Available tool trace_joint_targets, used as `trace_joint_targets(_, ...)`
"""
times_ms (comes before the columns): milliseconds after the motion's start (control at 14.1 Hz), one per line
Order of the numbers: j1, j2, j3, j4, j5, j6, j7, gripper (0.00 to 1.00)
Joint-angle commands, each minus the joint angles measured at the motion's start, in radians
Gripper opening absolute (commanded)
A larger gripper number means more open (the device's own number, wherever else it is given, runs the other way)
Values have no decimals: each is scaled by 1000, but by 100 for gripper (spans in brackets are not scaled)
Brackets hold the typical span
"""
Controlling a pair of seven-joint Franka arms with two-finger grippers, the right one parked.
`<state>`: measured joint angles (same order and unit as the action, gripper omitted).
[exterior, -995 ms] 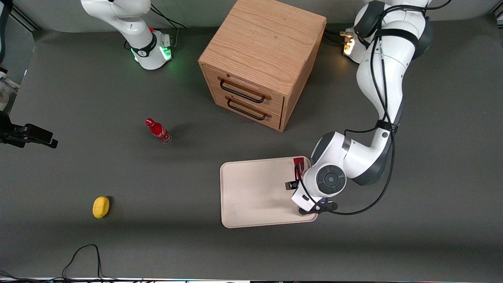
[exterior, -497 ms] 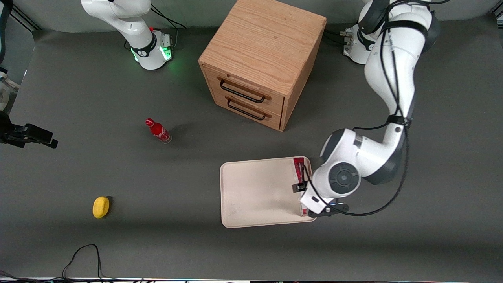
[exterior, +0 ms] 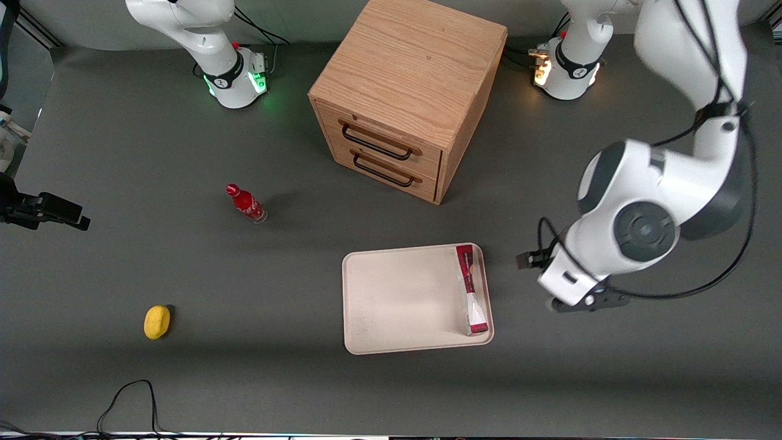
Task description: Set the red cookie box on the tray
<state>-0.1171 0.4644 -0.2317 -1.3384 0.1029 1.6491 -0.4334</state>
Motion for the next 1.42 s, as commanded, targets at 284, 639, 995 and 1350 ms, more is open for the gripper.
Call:
trace_joint_targets(284,70,-404,110,-372,-5,-15,142,100)
trace_joint_targets(639,68,-480,221,-383,-5,-60,257,100)
trace_joint_targets(995,137,-467,226,-355,-77,-43,370,100)
trace_joint_targets(1350,82,-449,299,-300,-68,-57,392,100)
